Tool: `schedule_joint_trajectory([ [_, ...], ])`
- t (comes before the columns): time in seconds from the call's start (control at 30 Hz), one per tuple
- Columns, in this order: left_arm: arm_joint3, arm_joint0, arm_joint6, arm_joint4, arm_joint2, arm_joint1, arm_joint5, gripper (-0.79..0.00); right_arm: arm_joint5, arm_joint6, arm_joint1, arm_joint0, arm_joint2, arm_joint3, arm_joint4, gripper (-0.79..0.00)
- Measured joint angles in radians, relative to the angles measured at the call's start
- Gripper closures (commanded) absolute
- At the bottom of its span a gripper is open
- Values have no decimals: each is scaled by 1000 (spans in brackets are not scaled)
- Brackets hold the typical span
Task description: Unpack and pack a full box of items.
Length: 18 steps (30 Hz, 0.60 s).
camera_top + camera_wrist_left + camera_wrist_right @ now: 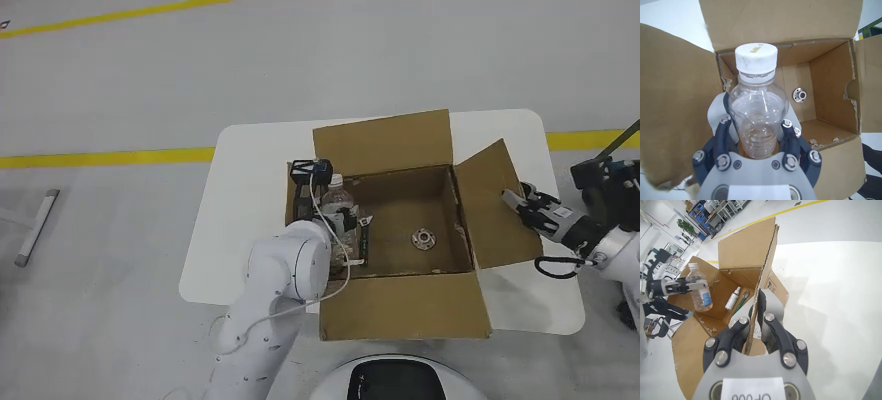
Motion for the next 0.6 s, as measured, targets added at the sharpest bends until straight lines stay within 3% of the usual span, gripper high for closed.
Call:
schedule_joint_trajectory([
  [0.33, -189, 12, -44, 102, -126, 13, -19, 0, 15, -24, 4, -21, 15, -10, -3, 0],
  [0.6, -276, 42, -56, 174, -251, 22, -32, 0, 21, -39, 6, -36, 18, -19, -4, 0],
])
